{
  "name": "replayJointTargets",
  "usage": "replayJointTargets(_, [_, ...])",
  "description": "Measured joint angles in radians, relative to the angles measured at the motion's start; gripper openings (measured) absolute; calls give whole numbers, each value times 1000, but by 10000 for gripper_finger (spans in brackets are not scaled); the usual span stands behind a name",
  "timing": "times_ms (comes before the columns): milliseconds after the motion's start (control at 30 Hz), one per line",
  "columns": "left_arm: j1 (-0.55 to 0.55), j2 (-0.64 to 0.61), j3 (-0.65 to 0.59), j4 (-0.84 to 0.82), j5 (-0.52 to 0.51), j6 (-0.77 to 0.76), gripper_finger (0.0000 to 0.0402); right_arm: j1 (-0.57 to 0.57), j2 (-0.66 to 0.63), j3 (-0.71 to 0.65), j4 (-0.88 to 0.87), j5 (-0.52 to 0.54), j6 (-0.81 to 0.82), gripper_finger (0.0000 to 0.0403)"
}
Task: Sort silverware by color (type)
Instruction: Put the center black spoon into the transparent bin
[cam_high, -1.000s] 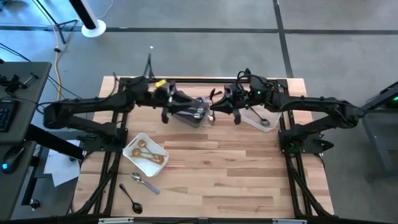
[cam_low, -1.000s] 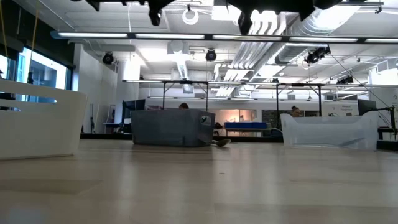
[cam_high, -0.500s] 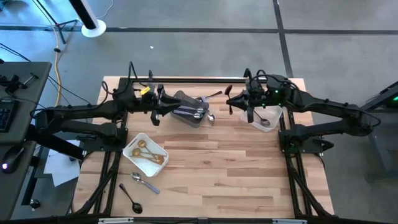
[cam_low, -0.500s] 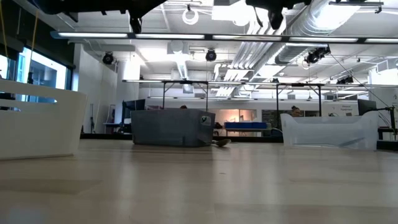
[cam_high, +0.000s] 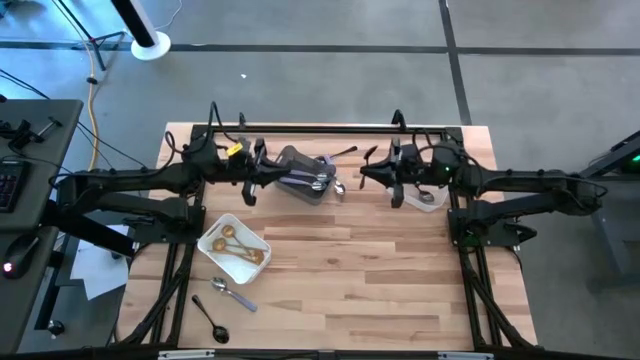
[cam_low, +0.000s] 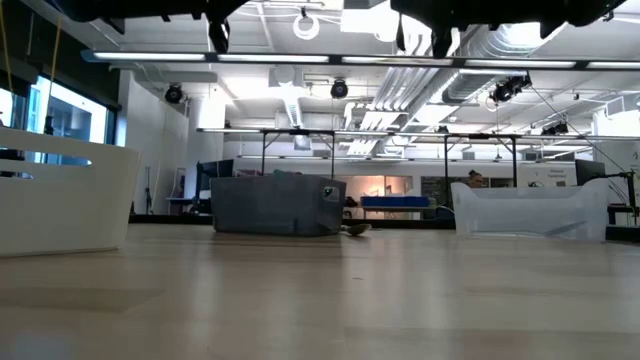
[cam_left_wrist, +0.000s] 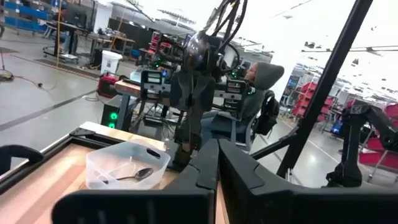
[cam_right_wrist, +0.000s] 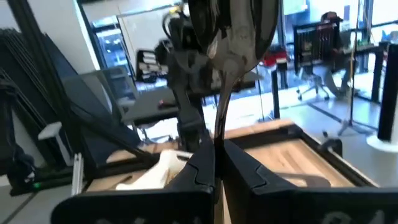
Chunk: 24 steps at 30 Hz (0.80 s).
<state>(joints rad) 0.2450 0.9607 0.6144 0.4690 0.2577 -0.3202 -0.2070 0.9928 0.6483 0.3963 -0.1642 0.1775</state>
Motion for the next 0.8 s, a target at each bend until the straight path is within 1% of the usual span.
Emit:
replayJointTargets(133, [-17, 0, 0, 0, -10, 0, 0, 0, 1, 11, 4, 0, -3, 0])
replayJointTargets(200, [-30, 0, 0, 0, -43, 1, 0, 0, 1, 18, 5, -1, -4, 0])
replayJointTargets(400, [-60, 0, 0, 0, -116, 75, 0, 0, 1, 19, -17, -4, -3, 0])
replayJointTargets(800, [-63, 0, 0, -1, -120, 124, 0, 0, 1, 19, -23, -15, 5, 0])
